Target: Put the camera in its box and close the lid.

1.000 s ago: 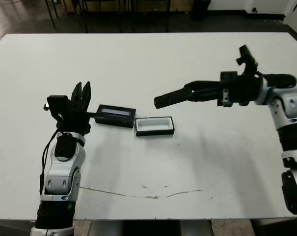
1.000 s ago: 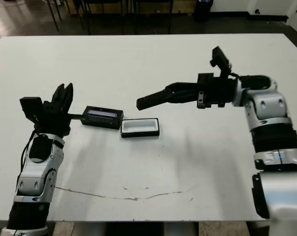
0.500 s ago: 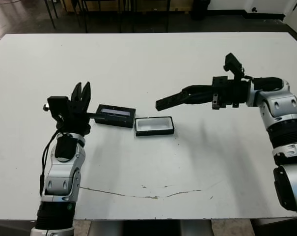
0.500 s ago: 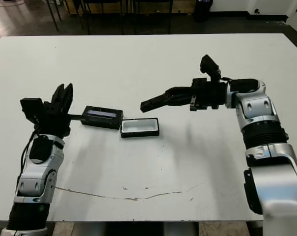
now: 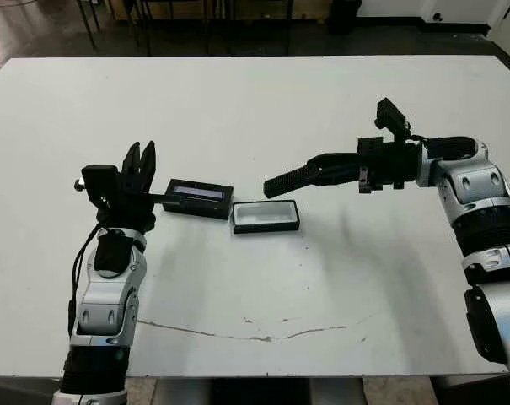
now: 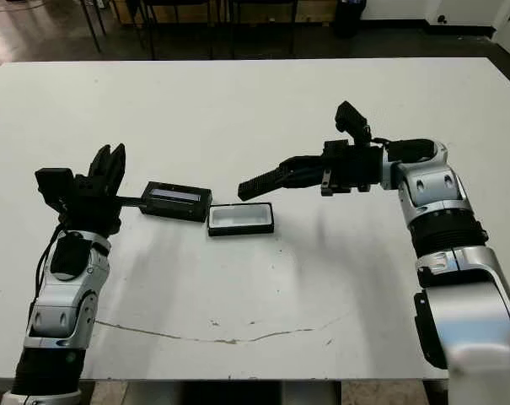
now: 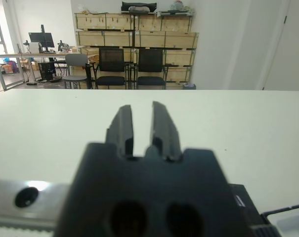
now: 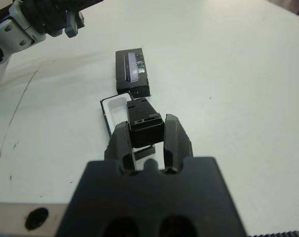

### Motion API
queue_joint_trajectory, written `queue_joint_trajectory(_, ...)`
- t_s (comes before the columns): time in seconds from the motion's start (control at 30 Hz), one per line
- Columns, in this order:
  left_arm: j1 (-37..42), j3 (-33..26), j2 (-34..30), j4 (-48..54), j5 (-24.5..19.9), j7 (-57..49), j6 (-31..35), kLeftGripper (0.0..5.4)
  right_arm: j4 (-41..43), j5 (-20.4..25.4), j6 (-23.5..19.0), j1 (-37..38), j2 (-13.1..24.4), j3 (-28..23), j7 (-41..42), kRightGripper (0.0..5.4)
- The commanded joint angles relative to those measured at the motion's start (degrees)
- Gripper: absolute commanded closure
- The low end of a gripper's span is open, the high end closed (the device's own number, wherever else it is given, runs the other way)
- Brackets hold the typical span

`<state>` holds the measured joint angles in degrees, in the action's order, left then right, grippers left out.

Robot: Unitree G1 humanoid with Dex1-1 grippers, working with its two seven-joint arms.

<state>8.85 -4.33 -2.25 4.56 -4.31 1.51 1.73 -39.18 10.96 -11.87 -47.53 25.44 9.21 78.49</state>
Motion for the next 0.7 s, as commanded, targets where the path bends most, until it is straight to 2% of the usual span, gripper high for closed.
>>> queue_joint_trajectory(0.03, -0.7, -0.2, -0.6, -0.8, 0.3, 0.1, 0.4, 5.40, -1.4, -0.6, -0.2, -0.4, -0.3, 0.7, 1.7, 5.39)
queue_joint_trajectory(0.2, -0.7, -0.2, -0.6, -0.6, 0.2, 0.2, 0.8, 5.40, -2.0, -1.2, -1.1, -1.0, -0.2, 1.6, 3.3, 5.39)
queue_joint_trajectory(0.7, -0.7, -0.1, -0.5, -1.0, 0.2, 0.2, 0.4, 5.40, -1.3, -2.9, 0.7, -0.1, -1.2, 3.2, 4.5, 5.39)
